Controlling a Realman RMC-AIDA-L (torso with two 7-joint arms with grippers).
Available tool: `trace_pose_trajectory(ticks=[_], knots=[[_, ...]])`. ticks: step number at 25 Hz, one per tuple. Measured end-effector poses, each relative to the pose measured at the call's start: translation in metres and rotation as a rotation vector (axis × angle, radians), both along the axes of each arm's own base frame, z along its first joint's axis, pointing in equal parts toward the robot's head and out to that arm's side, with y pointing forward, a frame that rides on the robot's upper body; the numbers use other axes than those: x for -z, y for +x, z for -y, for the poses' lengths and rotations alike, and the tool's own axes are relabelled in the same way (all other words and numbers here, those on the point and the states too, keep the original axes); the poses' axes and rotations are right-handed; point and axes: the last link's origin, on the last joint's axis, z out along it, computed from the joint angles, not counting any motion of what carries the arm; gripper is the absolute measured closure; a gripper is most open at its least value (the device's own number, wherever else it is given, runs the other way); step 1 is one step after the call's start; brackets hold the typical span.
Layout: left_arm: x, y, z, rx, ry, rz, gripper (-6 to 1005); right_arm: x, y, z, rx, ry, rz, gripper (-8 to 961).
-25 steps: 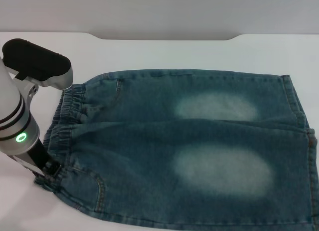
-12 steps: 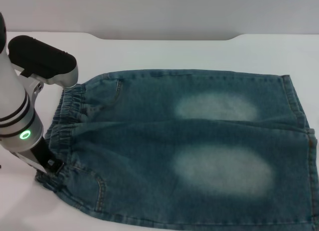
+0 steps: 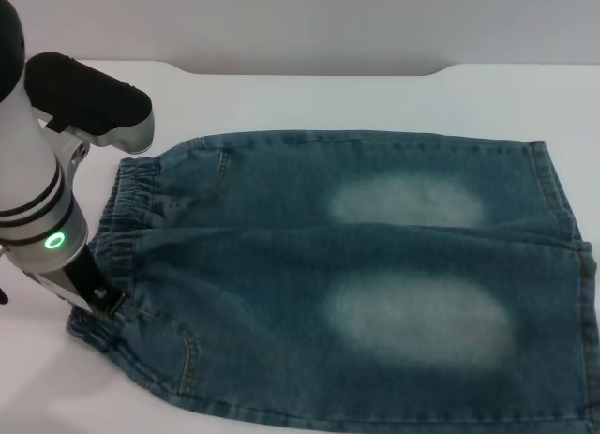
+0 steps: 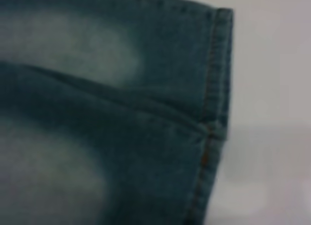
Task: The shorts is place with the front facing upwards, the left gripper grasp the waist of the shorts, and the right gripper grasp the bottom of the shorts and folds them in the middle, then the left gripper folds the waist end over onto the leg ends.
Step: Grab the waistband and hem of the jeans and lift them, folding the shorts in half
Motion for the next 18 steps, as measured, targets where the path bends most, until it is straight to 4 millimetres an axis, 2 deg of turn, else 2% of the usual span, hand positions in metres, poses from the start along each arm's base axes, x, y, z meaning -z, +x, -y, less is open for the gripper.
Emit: trace_pose_trajectory(ticks=[8, 18], knots=[[0.002, 0.001, 0.000, 0.006, -0.005, -0.003, 959, 0.016, -0.002, 0.010, 0.016, -0.046, -0.063, 189], [0.006, 0.004, -0.003, 0.011, -0.020, -0.013, 960, 0.022, 0.007, 0.027, 0.073, -0.055, -0.075, 189]])
